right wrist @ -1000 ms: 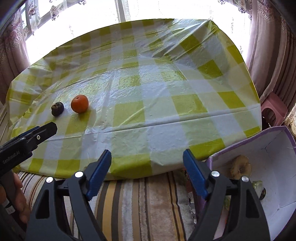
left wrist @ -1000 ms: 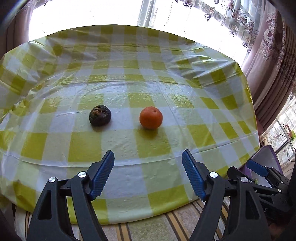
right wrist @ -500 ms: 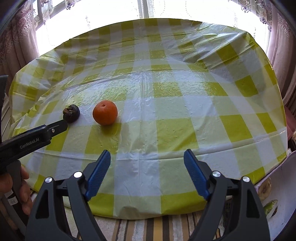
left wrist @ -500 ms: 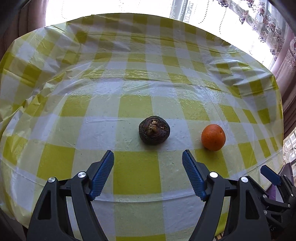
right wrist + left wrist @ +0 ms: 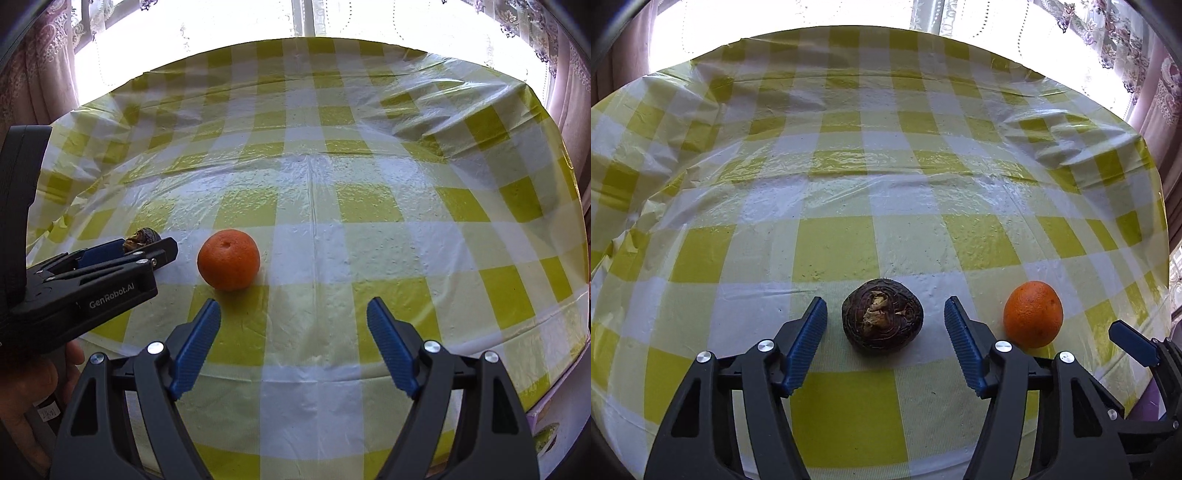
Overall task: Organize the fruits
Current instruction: 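Grasp the last dark brown fruit with the left tool while the right grasps the last orange, then lift both fruits and carry them over the white box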
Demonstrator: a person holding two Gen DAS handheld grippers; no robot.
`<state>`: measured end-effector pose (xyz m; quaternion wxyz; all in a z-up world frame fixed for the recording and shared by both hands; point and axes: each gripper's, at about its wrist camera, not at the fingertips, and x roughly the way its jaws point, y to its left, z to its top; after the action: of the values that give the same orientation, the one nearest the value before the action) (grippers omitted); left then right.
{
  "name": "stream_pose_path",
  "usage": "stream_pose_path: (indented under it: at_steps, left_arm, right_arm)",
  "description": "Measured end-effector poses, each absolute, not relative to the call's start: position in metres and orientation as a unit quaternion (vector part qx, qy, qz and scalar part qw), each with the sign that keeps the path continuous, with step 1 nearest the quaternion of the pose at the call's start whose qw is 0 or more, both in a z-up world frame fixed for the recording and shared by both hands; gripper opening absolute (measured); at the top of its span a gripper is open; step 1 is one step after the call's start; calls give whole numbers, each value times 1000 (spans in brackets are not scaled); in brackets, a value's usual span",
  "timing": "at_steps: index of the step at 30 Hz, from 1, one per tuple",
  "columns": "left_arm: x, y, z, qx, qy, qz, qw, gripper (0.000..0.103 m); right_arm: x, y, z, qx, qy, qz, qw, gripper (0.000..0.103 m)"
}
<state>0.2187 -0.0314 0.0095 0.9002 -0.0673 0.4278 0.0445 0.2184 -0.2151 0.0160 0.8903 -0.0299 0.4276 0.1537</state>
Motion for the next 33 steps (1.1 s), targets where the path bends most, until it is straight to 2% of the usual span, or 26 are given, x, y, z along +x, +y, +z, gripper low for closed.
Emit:
stream_pose_path:
  at_steps: [1,3,27,28,30,33]
  left_arm:
    - [219,-32,10,-63,427,46,901,52]
    - [218,-31,10,-60,424,51,902,40]
    - [192,-5,10,-89,417,107,898,40]
    - [190,-5,10,-90,416,107,898,40]
    - [188,-4,9,-90,416,109,898,40]
    - [184,-4,9,-91,415,111,898,40]
  right_arm:
    - [220,-212,16,-30,426,154,891,82]
    - [223,-207,17,-32,423,156,892,82]
    - [250,-165,10,-58,422,154,892,81]
    - [252,-163,10,-59,422,154,892,80]
    - [255,-158,7,-63,428,156,888,65]
    - [257,-155,4,-66,431,156,886,57]
